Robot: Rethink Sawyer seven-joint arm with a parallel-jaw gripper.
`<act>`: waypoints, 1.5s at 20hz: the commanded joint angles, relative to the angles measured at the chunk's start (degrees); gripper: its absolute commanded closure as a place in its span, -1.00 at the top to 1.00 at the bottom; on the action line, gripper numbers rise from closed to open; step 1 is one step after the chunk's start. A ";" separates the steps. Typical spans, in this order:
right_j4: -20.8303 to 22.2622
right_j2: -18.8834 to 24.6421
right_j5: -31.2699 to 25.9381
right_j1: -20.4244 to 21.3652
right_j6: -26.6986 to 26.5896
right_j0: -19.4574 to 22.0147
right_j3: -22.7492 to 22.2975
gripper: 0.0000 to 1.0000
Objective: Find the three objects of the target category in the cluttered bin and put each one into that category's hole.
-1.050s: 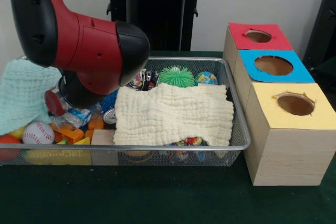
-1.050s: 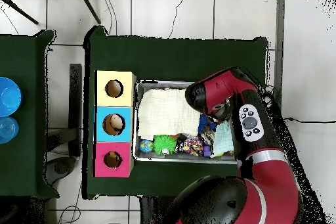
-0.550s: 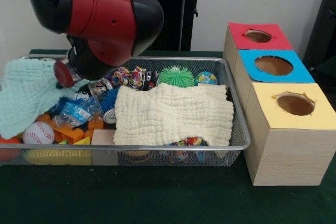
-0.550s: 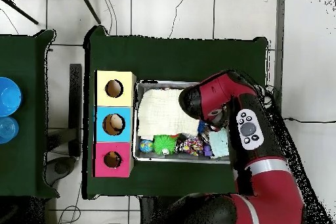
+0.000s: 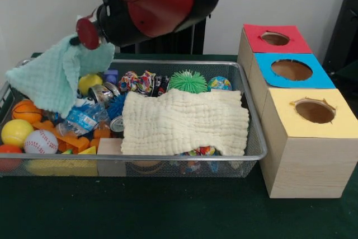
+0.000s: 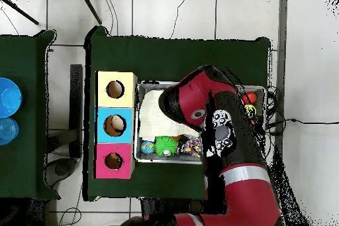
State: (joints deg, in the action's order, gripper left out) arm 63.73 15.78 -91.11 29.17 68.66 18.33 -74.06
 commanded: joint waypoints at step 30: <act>-6.77 1.40 -12.33 0.07 -8.21 -7.16 -1.75 -1.00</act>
State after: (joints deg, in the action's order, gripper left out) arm 55.04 15.21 -108.08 30.61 68.66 11.15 -74.08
